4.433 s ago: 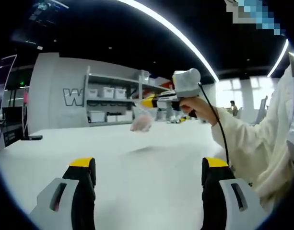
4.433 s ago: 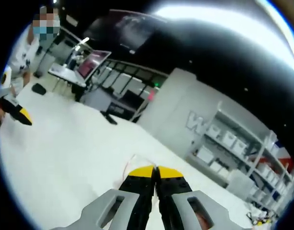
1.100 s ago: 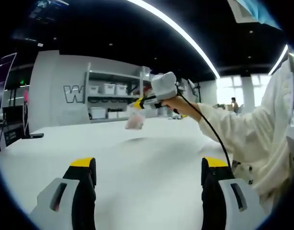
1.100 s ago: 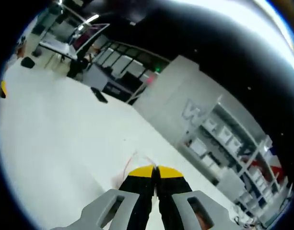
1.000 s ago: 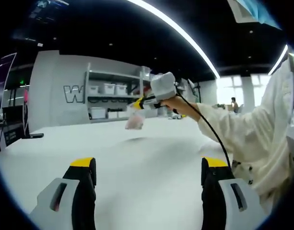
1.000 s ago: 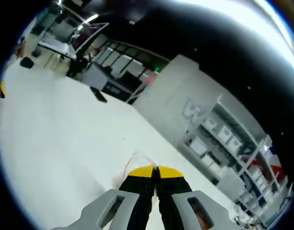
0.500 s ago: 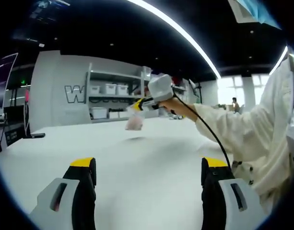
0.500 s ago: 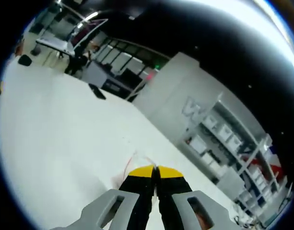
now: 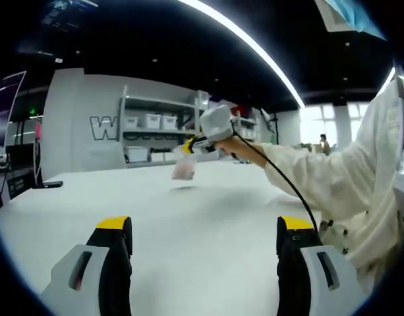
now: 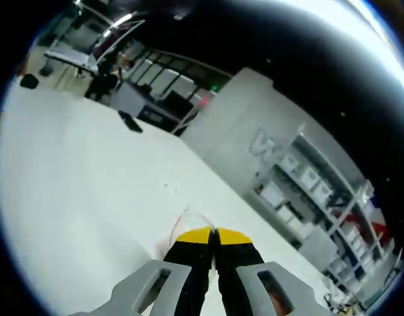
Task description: Open the resealable bag by pulling the two sides of the seal apart until the entire bag opening is separated and visibly accessible.
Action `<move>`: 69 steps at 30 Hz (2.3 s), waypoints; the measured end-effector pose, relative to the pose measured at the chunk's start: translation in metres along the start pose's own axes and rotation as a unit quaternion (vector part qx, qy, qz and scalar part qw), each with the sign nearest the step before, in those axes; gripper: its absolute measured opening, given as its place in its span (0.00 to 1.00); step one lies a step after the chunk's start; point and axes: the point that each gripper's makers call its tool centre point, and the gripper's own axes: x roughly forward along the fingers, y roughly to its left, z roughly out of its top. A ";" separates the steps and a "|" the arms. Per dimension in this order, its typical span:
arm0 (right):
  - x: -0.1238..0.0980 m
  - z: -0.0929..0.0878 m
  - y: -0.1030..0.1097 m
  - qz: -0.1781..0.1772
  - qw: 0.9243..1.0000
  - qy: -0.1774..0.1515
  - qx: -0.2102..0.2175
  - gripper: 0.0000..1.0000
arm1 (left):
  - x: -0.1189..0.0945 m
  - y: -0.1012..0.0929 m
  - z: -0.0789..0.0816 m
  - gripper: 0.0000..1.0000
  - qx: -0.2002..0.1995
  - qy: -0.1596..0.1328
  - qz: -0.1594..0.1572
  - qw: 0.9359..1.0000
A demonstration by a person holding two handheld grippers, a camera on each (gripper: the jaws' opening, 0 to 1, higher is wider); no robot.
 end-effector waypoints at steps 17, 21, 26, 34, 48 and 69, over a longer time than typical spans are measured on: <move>0.028 0.001 -0.006 -0.004 1.000 0.017 -0.014 0.00 | 0.001 0.006 -0.005 0.90 -0.007 0.005 0.004 1.000; 0.037 -0.006 -0.006 -0.001 0.999 0.030 -0.016 0.00 | 0.001 0.008 -0.006 0.90 -0.008 0.006 0.007 1.000; 0.039 -0.010 -0.004 -0.002 0.999 0.032 -0.018 0.00 | 0.001 0.011 -0.007 0.90 -0.009 0.009 0.010 1.000; 0.046 -0.011 -0.012 -0.020 0.999 0.031 -0.021 0.00 | 0.004 0.011 -0.007 0.90 -0.007 0.012 0.008 1.000; 0.067 -0.029 -0.003 -0.027 0.999 0.040 -0.013 0.00 | 0.007 0.010 -0.010 0.90 -0.007 0.017 0.006 1.000; 0.053 -0.036 0.076 0.104 0.989 0.047 0.096 0.00 | 0.006 0.010 -0.012 0.90 -0.008 0.014 0.006 1.000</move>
